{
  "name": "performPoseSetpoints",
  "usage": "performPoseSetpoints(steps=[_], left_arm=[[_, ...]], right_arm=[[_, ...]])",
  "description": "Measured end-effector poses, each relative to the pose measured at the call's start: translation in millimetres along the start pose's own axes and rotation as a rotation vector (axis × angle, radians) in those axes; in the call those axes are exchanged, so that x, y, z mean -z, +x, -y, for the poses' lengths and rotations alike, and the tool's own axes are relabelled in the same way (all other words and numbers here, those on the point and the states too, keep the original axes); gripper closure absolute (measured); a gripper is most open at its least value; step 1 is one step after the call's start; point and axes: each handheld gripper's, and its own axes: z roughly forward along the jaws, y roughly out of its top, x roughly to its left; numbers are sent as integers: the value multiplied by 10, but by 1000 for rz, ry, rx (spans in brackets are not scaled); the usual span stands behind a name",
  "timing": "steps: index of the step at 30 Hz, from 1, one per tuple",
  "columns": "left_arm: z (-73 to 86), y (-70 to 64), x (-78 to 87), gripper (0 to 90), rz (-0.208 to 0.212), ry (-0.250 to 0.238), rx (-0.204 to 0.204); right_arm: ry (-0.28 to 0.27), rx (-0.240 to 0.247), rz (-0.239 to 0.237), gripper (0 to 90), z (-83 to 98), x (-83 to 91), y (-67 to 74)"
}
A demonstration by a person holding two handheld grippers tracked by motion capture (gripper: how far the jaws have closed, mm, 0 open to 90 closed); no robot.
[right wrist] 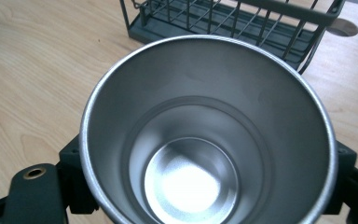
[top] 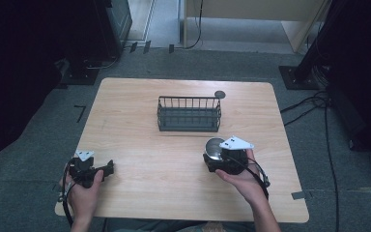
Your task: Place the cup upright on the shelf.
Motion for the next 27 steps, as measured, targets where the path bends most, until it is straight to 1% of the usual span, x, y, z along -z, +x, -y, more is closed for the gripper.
performPoseSetpoints(steps=[4,9,15,21,27], left_arm=[[0,0,0,0,0,0,0],[0,-1,-1,0,0,-1,1],[0,0,0,0,0,0,0],[0,-1,-1,0,-1,-1,2],[1,-4,-3,0,0,-5,5]], right_arm=[[-3,-16,4,182,-82,-34,-29],[-4,-21,10,182,-181,-90,-35],[-12,-16,19,182,-307,-127,-41],[-18,-22,32,182,-412,-154,-70],[-19,-7,44,182,-523,-198,-69]])
